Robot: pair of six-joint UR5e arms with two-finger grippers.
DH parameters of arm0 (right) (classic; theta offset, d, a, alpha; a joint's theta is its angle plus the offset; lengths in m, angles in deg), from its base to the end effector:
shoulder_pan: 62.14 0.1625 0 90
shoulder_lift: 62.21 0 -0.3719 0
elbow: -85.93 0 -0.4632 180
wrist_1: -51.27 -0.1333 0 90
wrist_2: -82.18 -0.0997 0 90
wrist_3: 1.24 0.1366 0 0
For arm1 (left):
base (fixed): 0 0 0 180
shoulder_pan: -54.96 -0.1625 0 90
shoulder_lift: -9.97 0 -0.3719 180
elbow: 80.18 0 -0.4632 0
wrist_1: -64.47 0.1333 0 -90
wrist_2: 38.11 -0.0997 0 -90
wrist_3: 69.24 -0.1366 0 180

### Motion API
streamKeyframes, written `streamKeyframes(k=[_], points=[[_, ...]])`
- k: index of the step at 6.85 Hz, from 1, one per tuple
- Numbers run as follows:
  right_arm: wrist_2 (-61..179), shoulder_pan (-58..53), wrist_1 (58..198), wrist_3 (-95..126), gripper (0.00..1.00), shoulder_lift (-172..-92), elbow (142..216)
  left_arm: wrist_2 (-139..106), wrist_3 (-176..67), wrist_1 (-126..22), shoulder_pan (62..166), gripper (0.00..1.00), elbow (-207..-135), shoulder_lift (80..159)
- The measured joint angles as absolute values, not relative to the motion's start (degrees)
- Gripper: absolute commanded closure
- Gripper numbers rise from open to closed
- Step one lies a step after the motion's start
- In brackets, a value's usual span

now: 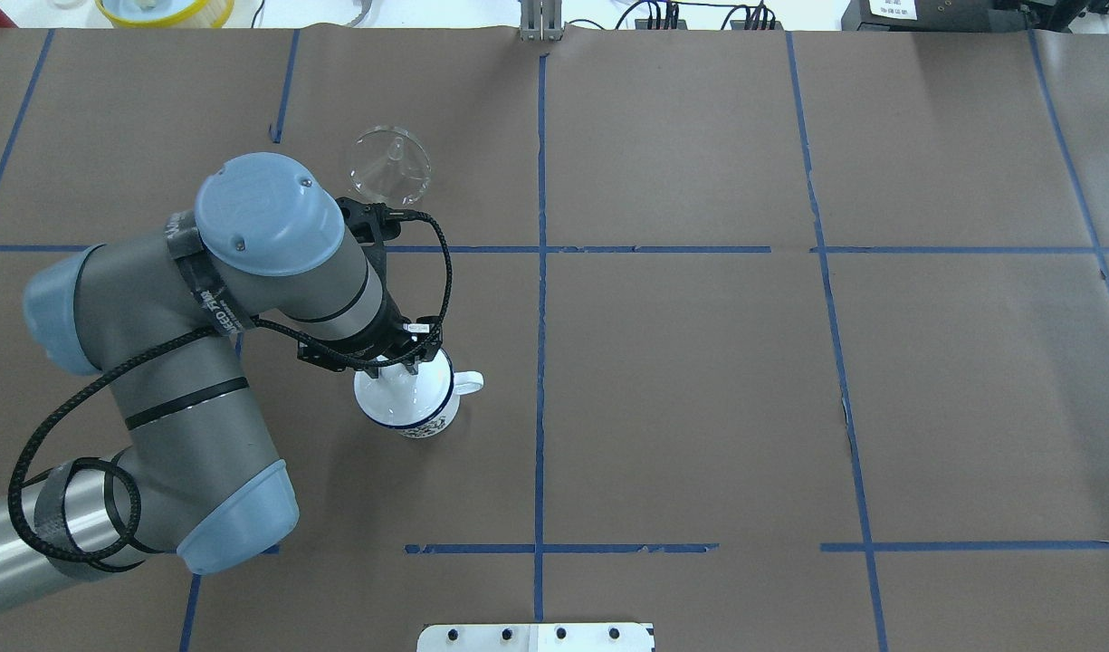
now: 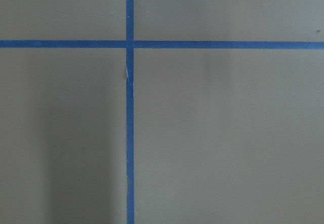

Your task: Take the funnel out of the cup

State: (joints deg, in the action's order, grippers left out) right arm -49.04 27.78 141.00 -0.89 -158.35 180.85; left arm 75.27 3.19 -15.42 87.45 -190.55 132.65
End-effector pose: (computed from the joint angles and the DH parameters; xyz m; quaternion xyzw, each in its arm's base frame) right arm 0.0426 -0.5214 0.6465 -0.0091 -0.3520 0.0051 0.9360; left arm 0.4954 -0.4092 0.1292 -0.0192 0.4045 -0.0448 0.9132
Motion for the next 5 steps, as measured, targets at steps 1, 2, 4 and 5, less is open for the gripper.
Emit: streamKeyframes(k=[1, 2, 4, 5], points=[[-49.04, 27.78, 141.00, -0.89, 0.00, -158.36, 180.85, 75.27, 3.20, -15.51, 87.48, 0.00, -190.59, 132.65], [-49.04, 27.78, 141.00, -0.89, 0.00, -158.36, 180.85, 75.23, 3.18, -15.67, 87.50, 0.00, -190.76, 132.62], [-49.04, 27.78, 141.00, -0.89, 0.00, -158.36, 180.85, 75.15, 0.05, -15.57, 90.18, 0.00, -193.79, 132.25], [-49.03, 27.78, 141.00, -0.89, 0.00, -158.36, 180.85, 75.43, -5.55, -15.38, 94.18, 0.00, -196.31, 130.97]])
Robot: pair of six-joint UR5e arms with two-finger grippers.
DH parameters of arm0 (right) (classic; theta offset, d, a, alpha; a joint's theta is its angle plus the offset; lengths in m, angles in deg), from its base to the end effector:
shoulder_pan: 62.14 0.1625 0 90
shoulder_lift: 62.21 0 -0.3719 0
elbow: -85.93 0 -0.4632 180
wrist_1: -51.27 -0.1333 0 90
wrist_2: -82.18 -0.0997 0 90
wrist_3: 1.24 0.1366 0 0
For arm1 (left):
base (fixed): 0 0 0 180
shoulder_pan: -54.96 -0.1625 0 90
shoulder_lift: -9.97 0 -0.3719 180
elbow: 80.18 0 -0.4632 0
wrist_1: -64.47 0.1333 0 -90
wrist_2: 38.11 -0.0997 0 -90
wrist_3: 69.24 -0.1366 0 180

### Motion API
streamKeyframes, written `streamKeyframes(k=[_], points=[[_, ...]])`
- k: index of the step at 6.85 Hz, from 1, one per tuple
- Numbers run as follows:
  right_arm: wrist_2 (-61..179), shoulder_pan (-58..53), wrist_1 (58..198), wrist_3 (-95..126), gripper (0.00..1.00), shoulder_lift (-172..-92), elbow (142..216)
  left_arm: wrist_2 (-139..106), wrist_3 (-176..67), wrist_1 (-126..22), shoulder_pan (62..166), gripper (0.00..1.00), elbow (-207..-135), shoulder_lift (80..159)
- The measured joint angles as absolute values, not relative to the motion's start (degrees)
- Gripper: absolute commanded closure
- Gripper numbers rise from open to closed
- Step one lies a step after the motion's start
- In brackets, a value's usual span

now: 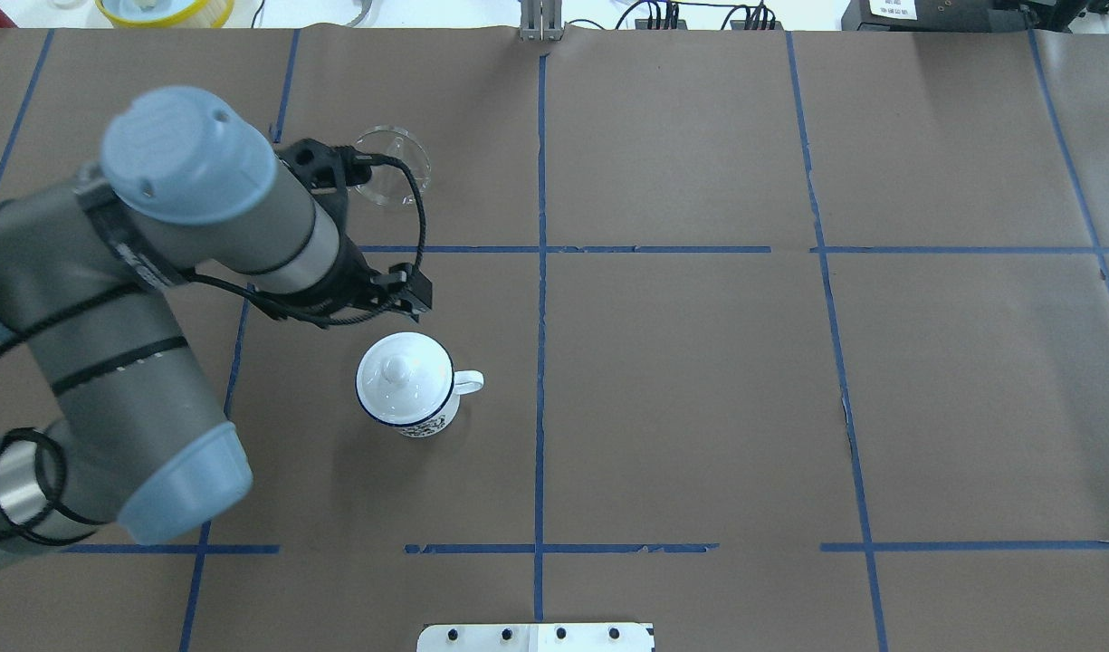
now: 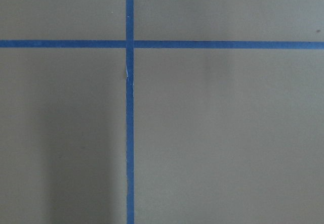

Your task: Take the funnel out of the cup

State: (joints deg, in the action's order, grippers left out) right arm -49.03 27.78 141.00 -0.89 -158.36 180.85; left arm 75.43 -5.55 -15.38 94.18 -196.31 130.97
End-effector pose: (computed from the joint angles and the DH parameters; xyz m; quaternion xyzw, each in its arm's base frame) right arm 0.0426 -0.5213 0.6466 -0.0092 -0.3519 0.0052 0.9360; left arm 0.4170 -0.4420 0.1048 0.0539 0.4294 -0.0201 0.9013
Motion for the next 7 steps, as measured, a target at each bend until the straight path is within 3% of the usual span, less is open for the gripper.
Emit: streamKeyframes(k=[2, 4, 7], points=[[-49.04, 27.78, 141.00, -0.89, 0.00, -158.36, 180.85, 78.32, -23.43, -15.18, 105.19, 0.00, -200.49, 124.48], [-49.04, 27.78, 141.00, -0.89, 0.00, -158.36, 180.85, 84.18, -43.42, -15.17, 119.69, 0.00, -199.43, 115.66], [-49.04, 27.78, 141.00, -0.89, 0.00, -158.36, 180.85, 93.04, -75.73, -15.26, 138.90, 0.00, -183.92, 105.56]])
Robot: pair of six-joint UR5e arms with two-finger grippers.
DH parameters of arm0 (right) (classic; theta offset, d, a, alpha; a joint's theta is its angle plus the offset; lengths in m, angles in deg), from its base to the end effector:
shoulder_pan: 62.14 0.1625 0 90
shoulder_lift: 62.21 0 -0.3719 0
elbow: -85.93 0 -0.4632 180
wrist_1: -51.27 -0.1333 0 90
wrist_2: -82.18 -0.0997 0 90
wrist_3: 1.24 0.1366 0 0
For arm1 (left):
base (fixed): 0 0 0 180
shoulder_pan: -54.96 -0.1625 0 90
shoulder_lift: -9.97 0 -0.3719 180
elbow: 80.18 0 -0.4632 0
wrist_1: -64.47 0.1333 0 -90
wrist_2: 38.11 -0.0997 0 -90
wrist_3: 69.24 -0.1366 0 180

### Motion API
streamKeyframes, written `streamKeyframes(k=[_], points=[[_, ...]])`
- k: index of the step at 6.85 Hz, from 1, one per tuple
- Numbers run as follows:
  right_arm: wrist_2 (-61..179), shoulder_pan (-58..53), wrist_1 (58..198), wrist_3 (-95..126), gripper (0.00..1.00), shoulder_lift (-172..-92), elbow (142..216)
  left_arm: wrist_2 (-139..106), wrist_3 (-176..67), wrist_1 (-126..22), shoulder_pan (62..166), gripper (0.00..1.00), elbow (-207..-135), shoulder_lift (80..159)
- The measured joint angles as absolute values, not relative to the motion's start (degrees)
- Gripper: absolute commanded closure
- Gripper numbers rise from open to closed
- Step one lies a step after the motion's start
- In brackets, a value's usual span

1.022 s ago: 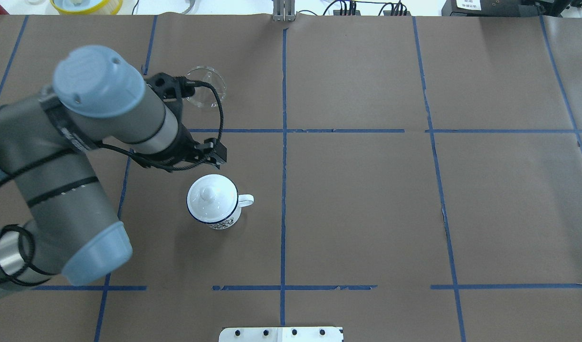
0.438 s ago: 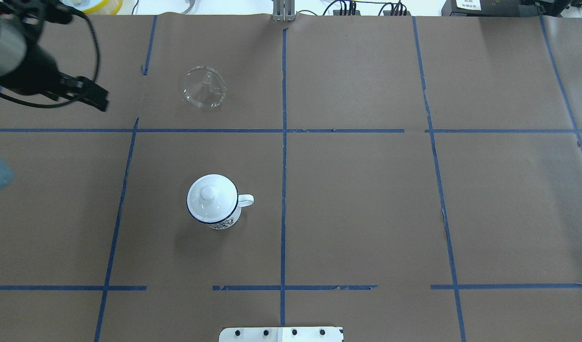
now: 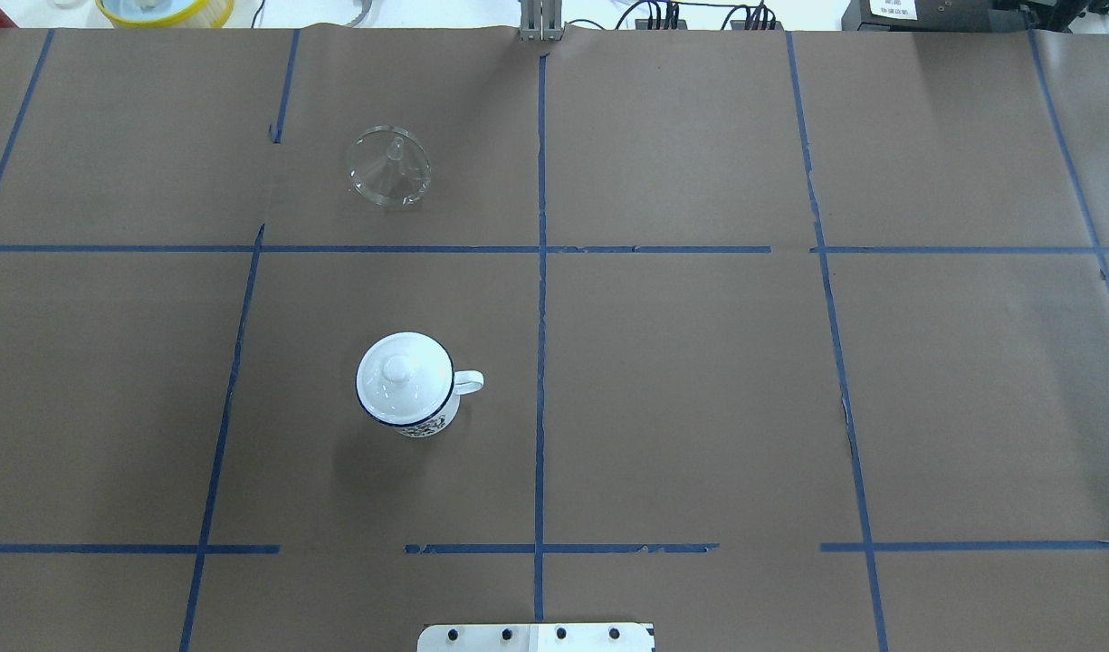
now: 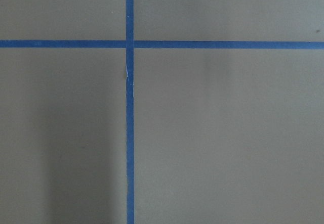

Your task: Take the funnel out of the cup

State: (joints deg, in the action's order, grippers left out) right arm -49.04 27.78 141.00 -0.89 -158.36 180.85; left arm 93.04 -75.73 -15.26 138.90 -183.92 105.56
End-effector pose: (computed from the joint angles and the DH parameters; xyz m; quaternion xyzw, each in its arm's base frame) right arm 0.0426 -0.5213 0.6466 -0.0092 -0.3520 0.0052 0.9360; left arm 0.0189 -0.5893 0.4652 0.0753 0.3501 0.1296 0.9247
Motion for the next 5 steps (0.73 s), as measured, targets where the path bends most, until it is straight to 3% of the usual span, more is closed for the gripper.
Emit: streamKeyframes(k=[2, 5], points=[[-49.04, 27.78, 141.00, -0.89, 0.00, -158.36, 180.82, 93.69, -84.22, -17.18, 145.27, 0.00, -173.41, 101.13], [-49.04, 27.78, 141.00, -0.89, 0.00, -158.36, 180.81, 93.44, -85.26, -20.63, 149.26, 0.00, -171.51, 98.57]])
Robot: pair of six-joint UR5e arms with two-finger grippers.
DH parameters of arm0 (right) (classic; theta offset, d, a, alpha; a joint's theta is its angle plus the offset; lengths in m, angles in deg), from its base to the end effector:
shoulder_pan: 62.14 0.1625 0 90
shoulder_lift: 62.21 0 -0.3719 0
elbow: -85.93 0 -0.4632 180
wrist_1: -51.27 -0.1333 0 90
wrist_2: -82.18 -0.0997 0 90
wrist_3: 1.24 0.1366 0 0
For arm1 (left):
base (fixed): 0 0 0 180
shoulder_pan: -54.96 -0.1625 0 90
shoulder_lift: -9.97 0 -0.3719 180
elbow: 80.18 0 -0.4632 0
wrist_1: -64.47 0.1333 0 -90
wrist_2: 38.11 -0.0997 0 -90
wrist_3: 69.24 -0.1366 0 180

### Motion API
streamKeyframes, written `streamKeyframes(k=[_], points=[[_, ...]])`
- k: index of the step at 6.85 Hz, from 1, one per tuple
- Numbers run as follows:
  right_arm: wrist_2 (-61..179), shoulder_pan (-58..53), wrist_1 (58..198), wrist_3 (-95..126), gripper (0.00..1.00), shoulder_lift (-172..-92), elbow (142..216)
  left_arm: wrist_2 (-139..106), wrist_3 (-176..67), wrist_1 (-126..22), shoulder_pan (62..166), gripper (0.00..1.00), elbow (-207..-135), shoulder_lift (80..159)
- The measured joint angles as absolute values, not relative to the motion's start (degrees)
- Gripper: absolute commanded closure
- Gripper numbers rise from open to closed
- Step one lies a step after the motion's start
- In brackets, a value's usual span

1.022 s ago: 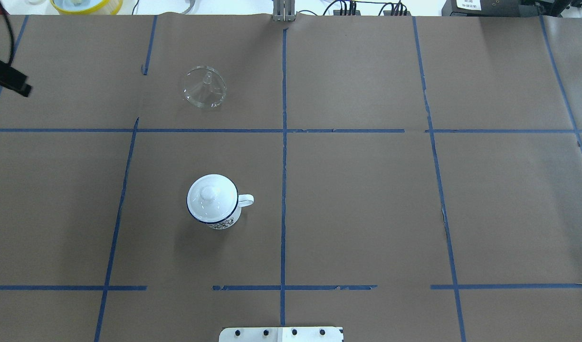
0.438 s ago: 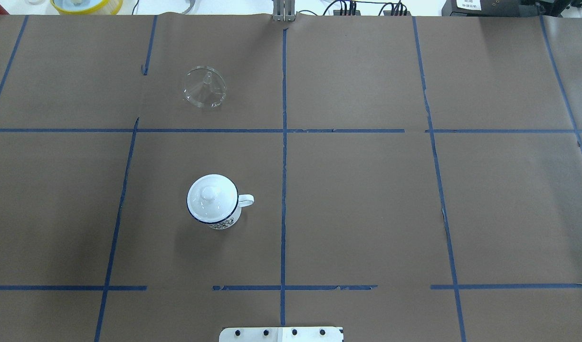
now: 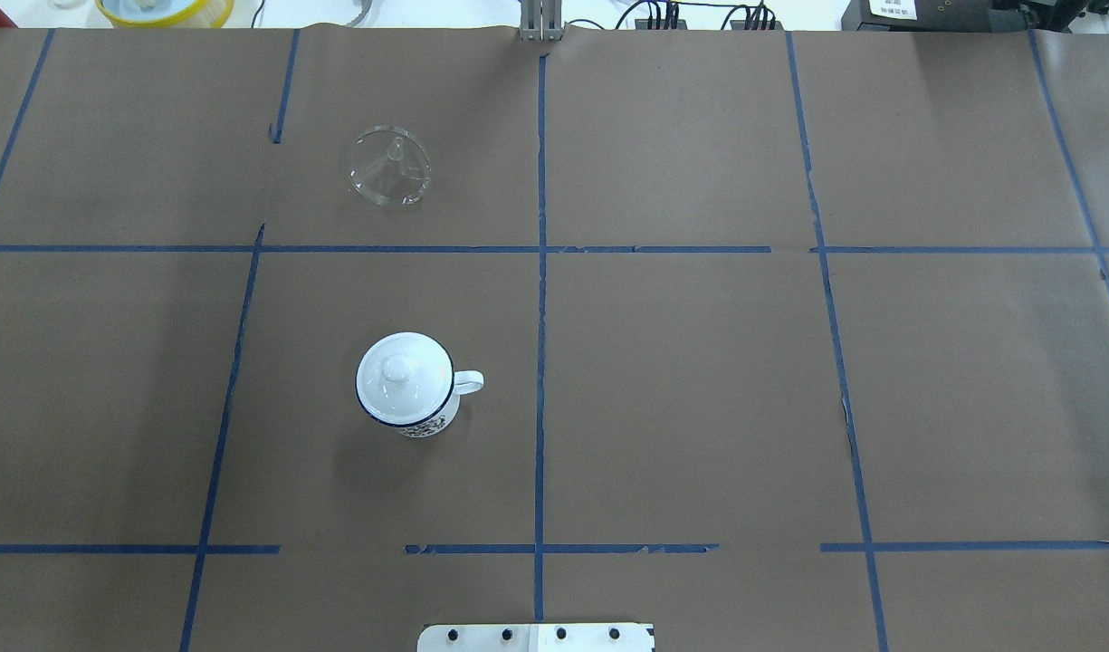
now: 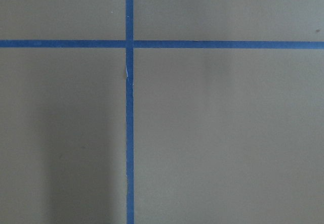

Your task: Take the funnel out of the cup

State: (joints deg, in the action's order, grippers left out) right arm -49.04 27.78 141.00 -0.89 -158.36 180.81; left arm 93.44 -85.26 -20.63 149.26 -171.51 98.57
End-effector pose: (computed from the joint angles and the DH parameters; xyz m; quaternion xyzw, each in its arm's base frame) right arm 0.0426 -0.5212 0.6470 -0.0095 -0.3520 0.0053 0.9360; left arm -0.0834 -0.5398 0.6453 0.0226 0.3560 0.0801 0.9308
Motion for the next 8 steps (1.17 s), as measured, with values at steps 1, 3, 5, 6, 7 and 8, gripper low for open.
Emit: streamKeyframes(k=[1, 3, 5, 6, 7, 8], points=[[-49.04, 27.78, 141.00, -0.89, 0.00, -158.36, 180.82, 93.33, -85.35, -20.88, 149.30, 0.00, -171.84, 98.52], [-49.04, 27.78, 141.00, -0.89, 0.00, -158.36, 180.85, 93.42, -85.36, -21.18, 149.34, 0.00, -172.31, 98.51], [-49.03, 27.78, 141.00, -0.89, 0.00, -158.36, 180.85, 93.59, -85.40, -21.22, 149.35, 0.00, -172.68, 98.48], [-49.04, 27.78, 141.00, -0.89, 0.00, -158.36, 180.85, 93.65, -85.41, -21.22, 149.35, 0.00, -172.84, 98.48], [-49.04, 27.78, 141.00, -0.89, 0.00, -158.36, 180.85, 93.67, -85.41, -21.23, 149.35, 0.00, -172.93, 98.48], [-49.04, 27.78, 141.00, -0.89, 0.00, -158.36, 180.84, 93.68, -85.41, -21.23, 149.35, 0.00, -172.96, 98.48]])
